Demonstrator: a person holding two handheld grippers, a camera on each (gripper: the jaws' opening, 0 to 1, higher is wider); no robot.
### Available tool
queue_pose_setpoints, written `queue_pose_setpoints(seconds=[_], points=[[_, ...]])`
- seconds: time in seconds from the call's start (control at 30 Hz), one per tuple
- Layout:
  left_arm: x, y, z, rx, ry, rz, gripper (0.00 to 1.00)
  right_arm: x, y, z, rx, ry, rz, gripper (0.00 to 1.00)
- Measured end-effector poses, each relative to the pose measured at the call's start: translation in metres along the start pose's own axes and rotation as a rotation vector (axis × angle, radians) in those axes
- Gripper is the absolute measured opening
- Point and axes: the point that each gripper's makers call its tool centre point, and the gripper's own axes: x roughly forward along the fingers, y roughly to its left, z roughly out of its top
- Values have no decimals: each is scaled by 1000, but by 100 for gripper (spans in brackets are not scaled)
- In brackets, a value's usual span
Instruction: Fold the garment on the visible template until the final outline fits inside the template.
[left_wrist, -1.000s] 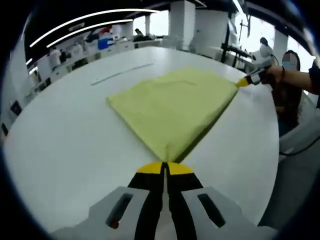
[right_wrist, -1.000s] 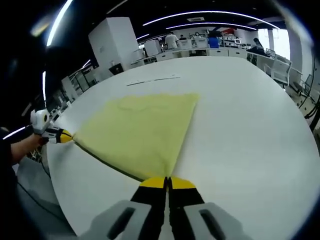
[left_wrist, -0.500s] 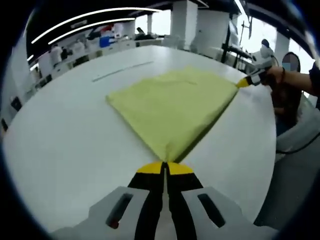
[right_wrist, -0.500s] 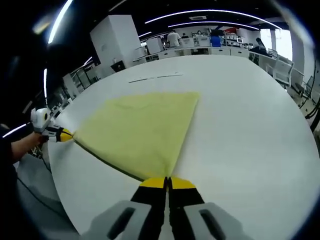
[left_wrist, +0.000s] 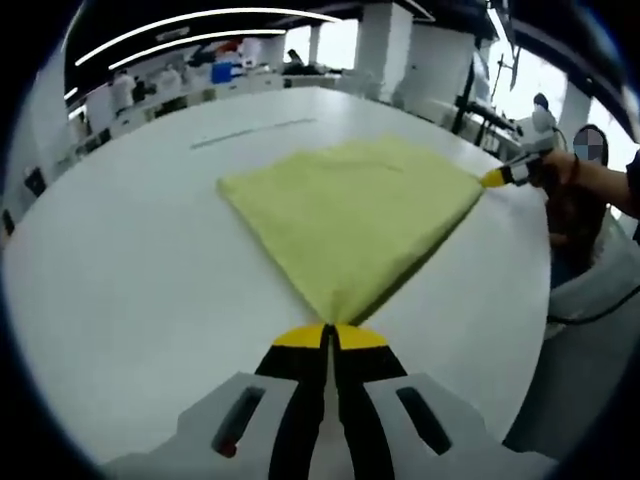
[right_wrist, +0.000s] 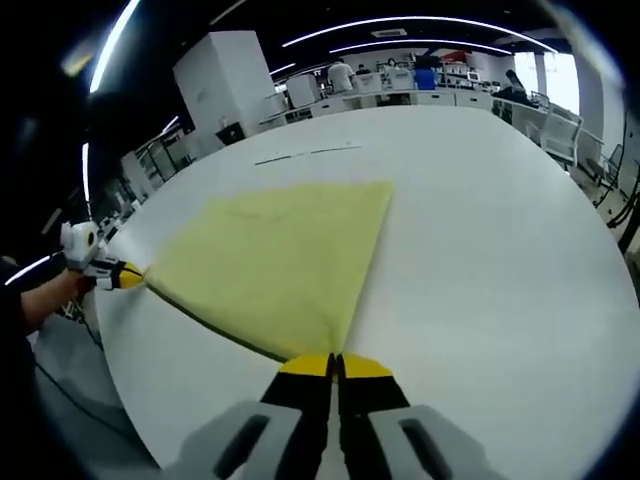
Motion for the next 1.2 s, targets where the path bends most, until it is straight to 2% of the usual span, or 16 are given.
queue_pose_setpoints(seconds=[0.13, 0.2, 0.3, 0.33, 0.43, 0.5, 0.57, 0.67, 0.9, 1.07, 1.2], points=[[1, -1, 2, 0, 4, 6, 0, 1, -2, 1, 0, 9, -10, 0], [0, 0, 3, 2, -3, 11, 1, 1, -4, 1, -2, 12, -18, 4], [0, -1, 4, -4, -12, 21, 7, -1, -6, 1, 17, 13, -29, 10], [-1, 1, 6, -48, -35, 24, 10, -1, -8, 1, 32, 13, -37, 13], [-5, -5, 12, -127, -48, -11, 18, 0, -11, 7, 49, -3, -55, 31], [-9, -1, 16, -130, -62, -11, 25, -4, 3, 9, 56, -13, -51, 47], [-14, 0, 21, -125, -74, -9, 30, -2, 5, 13, 42, -19, -39, 54], [-19, 3, 27, -128, -94, -2, 36, -3, 17, 18, 21, -31, -20, 62], [-31, 4, 44, -117, -145, -2, 57, -5, 23, 33, -59, -57, -20, 84], [-42, -3, 56, -103, -172, 2, 66, -17, 36, 45, -79, -97, 2, 90], [-48, -7, 63, -95, -197, 9, 72, -28, 41, 56, -115, -134, -9, 98]])
